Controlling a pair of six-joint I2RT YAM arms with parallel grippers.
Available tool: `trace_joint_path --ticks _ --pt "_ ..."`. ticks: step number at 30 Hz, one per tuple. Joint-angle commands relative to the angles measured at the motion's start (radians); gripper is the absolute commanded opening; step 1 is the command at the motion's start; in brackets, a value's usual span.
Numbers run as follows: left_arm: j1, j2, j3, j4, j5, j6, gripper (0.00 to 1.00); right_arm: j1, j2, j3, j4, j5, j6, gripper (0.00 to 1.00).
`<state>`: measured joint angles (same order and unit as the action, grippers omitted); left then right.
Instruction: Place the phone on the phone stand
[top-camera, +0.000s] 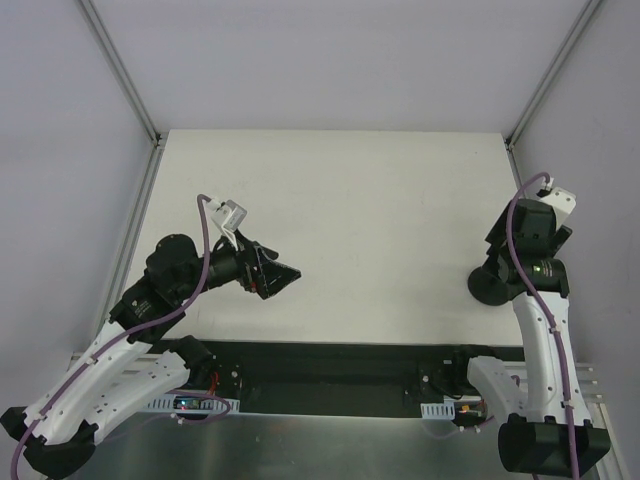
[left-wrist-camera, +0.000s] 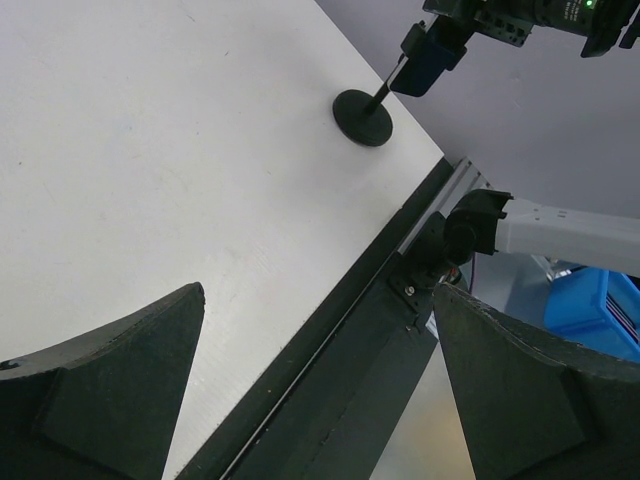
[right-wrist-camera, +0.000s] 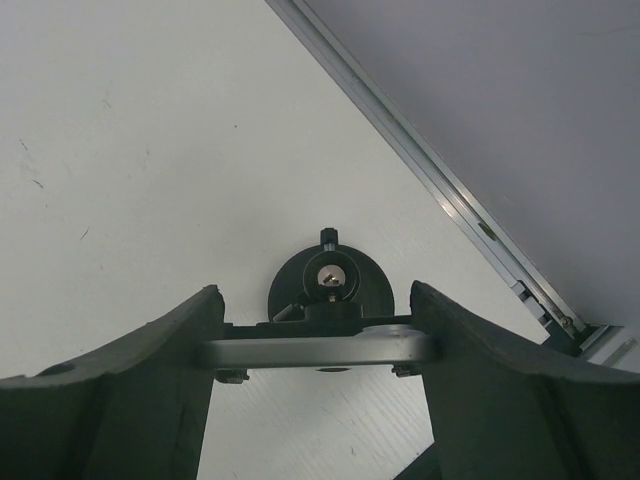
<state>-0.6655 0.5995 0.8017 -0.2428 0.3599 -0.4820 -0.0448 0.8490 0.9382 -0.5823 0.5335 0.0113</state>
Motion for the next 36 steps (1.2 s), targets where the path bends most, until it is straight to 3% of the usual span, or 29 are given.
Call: trace_joint_path --ticks 1,2,5,6,9,19,22,25,26,29,31,36 --pt "0.007 -0.006 -0.006 0.062 0.033 -0.018 0.95 -0.006 -0.024 0.022 0.065 0.045 0.013 0.0" --pt "0.006 -0.004 -0.006 0.063 0.036 -0.018 0.95 -0.006 -0.024 0.025 0.061 0.054 0.013 0.01" --pt "0.007 0.006 -0.009 0.073 0.048 -0.018 0.95 -0.006 -0.027 0.03 0.045 0.056 0.003 0.42" --pt "0.007 0.014 -0.01 0.077 0.051 -0.018 0.95 -0.006 -0.028 0.033 0.035 0.054 0.003 0.69" --pt "0.007 0.022 -0.01 0.082 0.063 -0.018 0.95 -0.006 -0.028 0.048 0.012 0.051 -0.001 0.99" --pt "0.007 0.017 -0.016 0.096 0.067 -0.027 0.95 0.063 -0.041 0.246 -0.114 0.14 -0.054 0.96" --pt "0.007 0.02 -0.007 0.096 0.057 -0.02 0.95 0.192 0.019 0.419 -0.215 0.141 -0.089 0.96" --pt "0.007 0.026 0.02 0.096 0.056 -0.013 0.95 0.441 0.07 0.574 -0.306 0.227 -0.102 0.96" --pt "0.007 0.028 0.031 0.093 0.057 -0.012 0.95 0.547 0.074 0.602 -0.32 0.229 -0.097 0.97" --pt "0.007 0.036 0.126 0.076 0.057 0.0 0.95 0.695 0.091 0.712 -0.346 0.159 -0.097 0.97" --pt "0.007 0.04 0.181 0.051 0.054 0.019 0.96 0.767 0.064 0.732 -0.3 0.102 -0.108 0.97" --pt "0.007 0.091 0.424 -0.001 0.07 0.068 0.98 0.786 -0.057 0.732 -0.139 -0.064 -0.161 0.96"
